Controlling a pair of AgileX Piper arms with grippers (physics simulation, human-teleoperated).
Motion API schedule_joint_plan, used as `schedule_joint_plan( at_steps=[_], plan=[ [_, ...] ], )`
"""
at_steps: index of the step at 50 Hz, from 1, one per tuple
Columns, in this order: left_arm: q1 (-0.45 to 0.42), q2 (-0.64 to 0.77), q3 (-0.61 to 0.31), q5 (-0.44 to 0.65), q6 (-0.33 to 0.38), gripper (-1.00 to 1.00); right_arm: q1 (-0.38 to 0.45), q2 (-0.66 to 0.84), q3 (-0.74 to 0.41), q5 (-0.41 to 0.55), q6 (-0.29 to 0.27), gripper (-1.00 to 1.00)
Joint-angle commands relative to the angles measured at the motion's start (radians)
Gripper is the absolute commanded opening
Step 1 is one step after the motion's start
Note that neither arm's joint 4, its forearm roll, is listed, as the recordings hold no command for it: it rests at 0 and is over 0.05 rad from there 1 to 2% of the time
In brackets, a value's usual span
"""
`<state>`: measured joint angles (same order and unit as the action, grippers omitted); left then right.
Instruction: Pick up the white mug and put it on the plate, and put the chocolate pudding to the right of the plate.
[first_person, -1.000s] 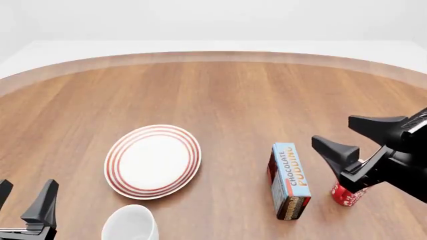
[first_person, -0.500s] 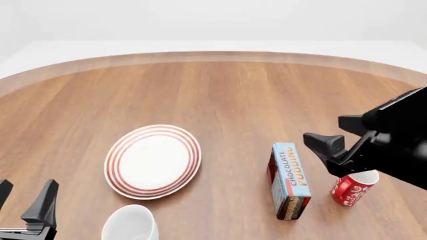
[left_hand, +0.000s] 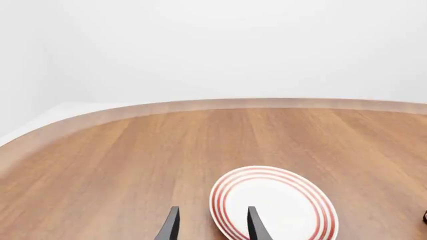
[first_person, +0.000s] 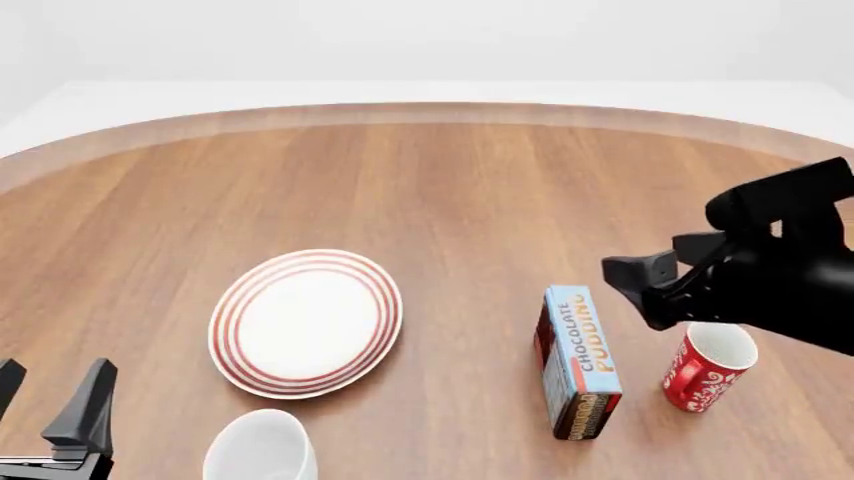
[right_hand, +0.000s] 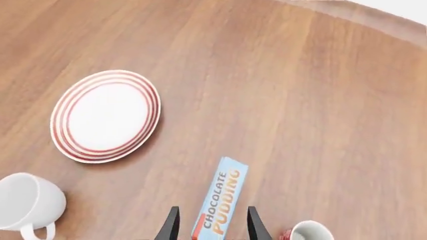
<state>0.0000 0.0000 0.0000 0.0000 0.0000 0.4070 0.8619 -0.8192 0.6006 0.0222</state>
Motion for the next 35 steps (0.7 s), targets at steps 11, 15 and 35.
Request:
schedule_joint_plan(
  at_steps=[11,15,35],
  plan=[
    [0.0,0.0,0.0,0.0,0.0,1.0,-0.014,0.129,-0.033,-0.008,0.041,1.0],
    [0.0,0.0,0.0,0.0,0.0,1.0,-0.007,0.153,-0.029,-0.021,0.056,1.0],
    [0.0,0.0,0.0,0.0,0.0,1.0,-0.021,0.218,0.02,-0.075,0.098,1.0]
  ],
)
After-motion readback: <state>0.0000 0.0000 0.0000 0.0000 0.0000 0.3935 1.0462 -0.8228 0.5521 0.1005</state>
